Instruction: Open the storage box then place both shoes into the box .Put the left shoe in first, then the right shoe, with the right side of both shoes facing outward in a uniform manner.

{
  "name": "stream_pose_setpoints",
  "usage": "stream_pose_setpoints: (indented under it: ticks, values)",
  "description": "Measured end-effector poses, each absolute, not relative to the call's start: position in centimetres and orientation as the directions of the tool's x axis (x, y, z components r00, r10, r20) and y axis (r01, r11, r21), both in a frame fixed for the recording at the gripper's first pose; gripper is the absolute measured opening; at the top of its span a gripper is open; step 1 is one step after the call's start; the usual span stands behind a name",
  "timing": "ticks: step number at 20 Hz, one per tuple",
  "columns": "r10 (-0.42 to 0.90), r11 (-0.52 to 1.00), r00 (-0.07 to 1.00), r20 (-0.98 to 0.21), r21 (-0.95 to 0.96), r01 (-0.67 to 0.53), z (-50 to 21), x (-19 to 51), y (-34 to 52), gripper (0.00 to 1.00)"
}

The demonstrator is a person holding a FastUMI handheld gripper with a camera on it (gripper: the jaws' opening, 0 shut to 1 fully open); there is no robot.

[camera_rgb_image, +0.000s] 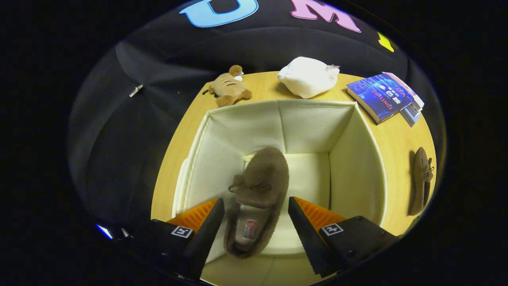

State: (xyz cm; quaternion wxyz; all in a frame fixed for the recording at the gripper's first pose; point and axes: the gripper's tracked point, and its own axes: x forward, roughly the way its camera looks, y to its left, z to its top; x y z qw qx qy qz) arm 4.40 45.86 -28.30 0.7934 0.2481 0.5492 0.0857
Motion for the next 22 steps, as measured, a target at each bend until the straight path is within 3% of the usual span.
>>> stream_pose_setpoints:
  ticks: [13,22]
  values:
    - [0.502,0.822,0.525,-0.687,0.568,-0.042,-19.9,2.1,37.9,0.99]
    - [0.426,0.884,0.606,-0.672,0.452,-0.120,-19.4,-2.5,25.6,0.99]
